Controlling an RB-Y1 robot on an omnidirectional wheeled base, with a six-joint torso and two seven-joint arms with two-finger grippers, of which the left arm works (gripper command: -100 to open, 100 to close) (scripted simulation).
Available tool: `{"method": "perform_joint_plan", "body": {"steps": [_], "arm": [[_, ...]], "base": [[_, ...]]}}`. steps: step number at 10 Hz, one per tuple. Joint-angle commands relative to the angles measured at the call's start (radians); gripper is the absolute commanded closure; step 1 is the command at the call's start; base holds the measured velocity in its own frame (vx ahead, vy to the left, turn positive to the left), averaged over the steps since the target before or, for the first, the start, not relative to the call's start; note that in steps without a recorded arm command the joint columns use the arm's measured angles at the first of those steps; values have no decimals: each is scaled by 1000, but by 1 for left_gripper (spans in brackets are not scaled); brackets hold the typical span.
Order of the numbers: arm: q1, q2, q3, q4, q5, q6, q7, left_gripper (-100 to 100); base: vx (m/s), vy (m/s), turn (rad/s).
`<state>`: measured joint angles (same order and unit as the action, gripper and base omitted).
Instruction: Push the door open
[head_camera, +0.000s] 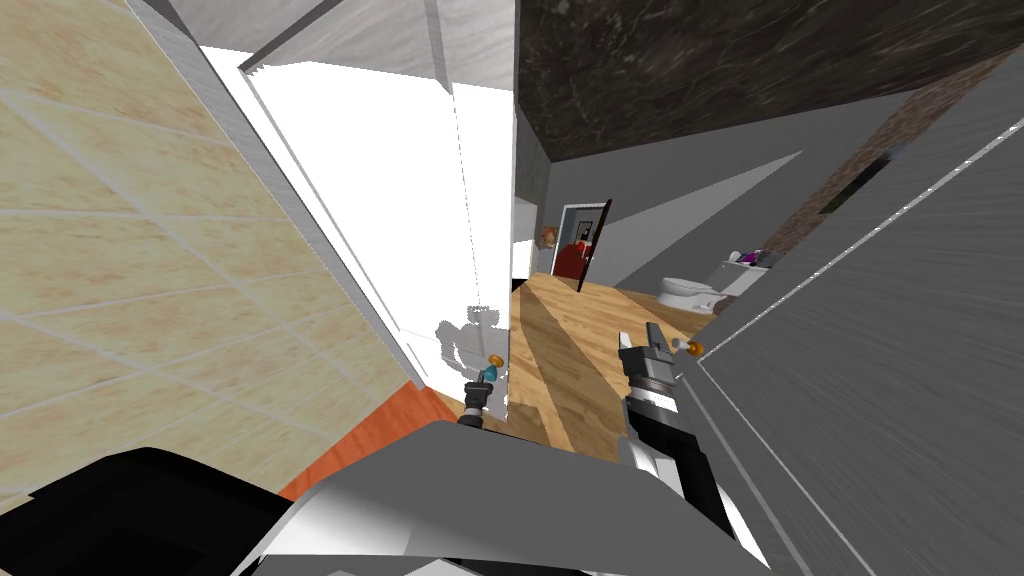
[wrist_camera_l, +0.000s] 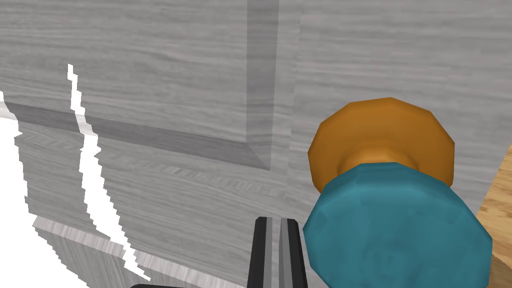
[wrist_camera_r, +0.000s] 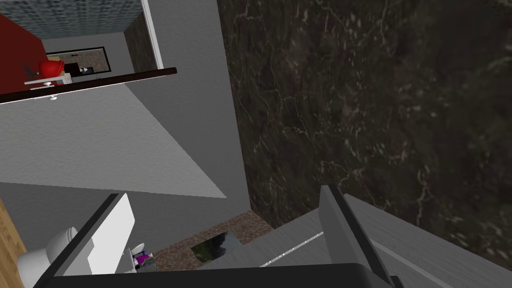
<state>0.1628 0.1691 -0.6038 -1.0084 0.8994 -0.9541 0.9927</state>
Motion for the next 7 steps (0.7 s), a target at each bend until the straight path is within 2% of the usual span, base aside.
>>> {"method": "perform_joint_plan", "body": {"steps": [1,2,6,7], "arm": [[-9,-17,13,-14,3,32,-21,-100],[-12,-23,18,-18,4,43,-28,-100],[-33,-64,49,-50,12,119,-77,-100],[-13,-44,59,-44,20,112,-74,-100]], "base": [[4,36,109],[-4,13,64],[-17,-2,45],[1,16,43]]}}
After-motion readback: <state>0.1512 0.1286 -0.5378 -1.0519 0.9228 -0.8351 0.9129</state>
